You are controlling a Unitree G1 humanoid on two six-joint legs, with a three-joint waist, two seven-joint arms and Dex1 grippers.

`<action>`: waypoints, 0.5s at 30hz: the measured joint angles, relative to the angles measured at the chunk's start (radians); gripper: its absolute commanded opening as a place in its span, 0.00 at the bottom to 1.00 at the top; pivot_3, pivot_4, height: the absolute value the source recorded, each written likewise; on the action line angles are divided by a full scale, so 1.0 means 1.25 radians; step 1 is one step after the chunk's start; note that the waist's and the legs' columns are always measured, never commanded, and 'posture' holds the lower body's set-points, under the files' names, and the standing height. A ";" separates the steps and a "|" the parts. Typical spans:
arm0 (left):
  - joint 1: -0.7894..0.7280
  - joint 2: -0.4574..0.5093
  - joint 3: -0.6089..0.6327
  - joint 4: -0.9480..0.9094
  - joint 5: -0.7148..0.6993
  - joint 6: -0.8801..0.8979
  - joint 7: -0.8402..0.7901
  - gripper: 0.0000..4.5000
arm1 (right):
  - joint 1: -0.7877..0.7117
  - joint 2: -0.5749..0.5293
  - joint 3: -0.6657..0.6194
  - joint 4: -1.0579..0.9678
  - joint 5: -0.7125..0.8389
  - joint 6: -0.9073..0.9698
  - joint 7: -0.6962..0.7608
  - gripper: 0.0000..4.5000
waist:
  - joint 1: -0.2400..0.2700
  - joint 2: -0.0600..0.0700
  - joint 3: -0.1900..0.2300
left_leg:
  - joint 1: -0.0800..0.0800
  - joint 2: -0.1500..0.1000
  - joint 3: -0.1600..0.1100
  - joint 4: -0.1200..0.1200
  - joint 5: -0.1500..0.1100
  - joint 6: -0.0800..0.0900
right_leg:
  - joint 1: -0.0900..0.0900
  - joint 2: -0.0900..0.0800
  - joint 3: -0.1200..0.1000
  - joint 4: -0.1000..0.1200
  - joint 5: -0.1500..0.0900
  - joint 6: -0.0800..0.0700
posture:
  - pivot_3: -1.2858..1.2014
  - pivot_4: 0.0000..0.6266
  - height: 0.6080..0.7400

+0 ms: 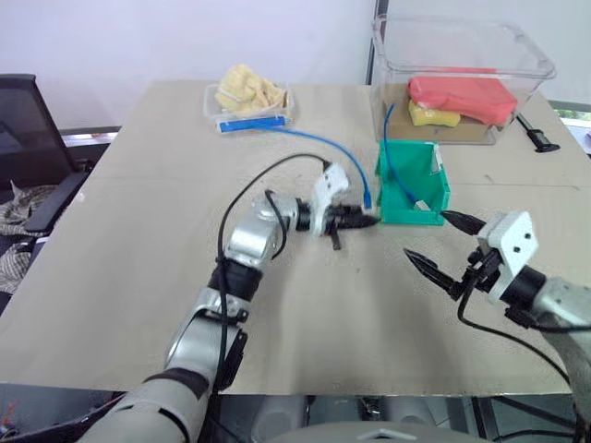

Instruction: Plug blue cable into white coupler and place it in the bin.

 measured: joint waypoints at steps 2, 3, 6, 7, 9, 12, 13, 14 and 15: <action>-0.117 -0.030 0.035 0.045 -0.023 0.100 0.058 0.09 | 0.065 0.045 0.008 -0.047 -0.041 0.006 -0.078 1.00 | -0.001 0.000 0.000 | 0.001 0.000 0.000 0.001 0.000 0.000 | 0.001 0.000 -0.001 0.000 0.000 0.001 | 0.52 0.24 1.00; -0.155 -0.041 0.046 0.067 -0.026 0.121 0.078 0.09 | 0.079 0.058 0.013 -0.057 -0.053 0.008 -0.101 1.00 | -0.003 0.000 0.000 | 0.002 0.000 0.001 0.001 0.000 0.000 | 0.002 0.000 0.000 0.000 0.000 0.001 | 0.52 0.24 1.00; -0.269 -0.093 0.056 0.198 -0.020 0.140 0.142 0.09 | 0.110 0.077 0.033 -0.072 -0.098 0.007 -0.160 1.00 | -0.005 0.000 0.000 | 0.002 -0.001 0.003 0.001 0.000 0.000 | 0.002 0.000 0.002 0.000 -0.001 0.001 | 0.52 0.24 1.00; -0.306 -0.122 0.055 0.280 -0.011 0.125 0.169 0.09 | 0.115 0.083 0.039 -0.073 -0.109 0.001 -0.174 1.00 | -0.004 0.000 0.000 | 0.002 -0.001 0.003 0.001 0.000 0.000 | 0.002 0.000 0.002 0.000 -0.001 0.001 | 0.52 0.24 1.00; -0.361 -0.167 0.057 0.448 0.014 0.081 0.226 0.33 | 0.130 0.090 0.043 -0.074 -0.128 -0.011 -0.193 1.00 | -0.005 0.000 0.000 | 0.002 -0.001 0.004 0.000 0.000 0.000 | 0.000 0.000 0.003 0.000 -0.001 0.001 | 0.52 0.24 1.00; -0.406 -0.189 0.065 0.575 0.032 0.044 0.261 0.56 | 0.139 0.092 0.044 -0.074 -0.139 -0.019 -0.201 1.00 | -0.006 0.000 0.000 | 0.001 -0.002 0.004 -0.002 0.000 0.000 | -0.001 0.000 0.003 0.000 -0.001 0.002 | 0.52 0.24 1.00; -0.418 -0.193 0.069 0.601 0.035 0.033 0.269 0.67 | 0.139 0.092 0.045 -0.074 -0.141 -0.020 -0.202 1.00 | -0.006 0.000 0.000 | 0.001 -0.002 0.004 -0.002 0.000 0.000 | -0.002 0.000 0.003 0.000 -0.001 0.002 | 0.52 0.24 1.00; -0.433 -0.196 0.075 0.629 0.040 0.022 0.273 0.75 | 0.140 0.092 0.047 -0.074 -0.144 -0.022 -0.204 1.00 | -0.006 0.000 0.000 | 0.001 -0.002 0.003 -0.003 0.000 0.000 | -0.002 0.000 0.003 0.000 -0.001 0.002 | 0.52 0.24 1.00; -0.455 -0.196 0.082 0.655 0.043 0.010 0.277 0.84 | 0.141 0.093 0.049 -0.074 -0.149 -0.026 -0.206 1.00 | -0.006 0.000 0.000 | 0.000 -0.001 0.003 -0.003 0.000 0.000 | -0.002 0.000 0.003 0.000 -0.001 0.002 | 0.52 0.24 1.00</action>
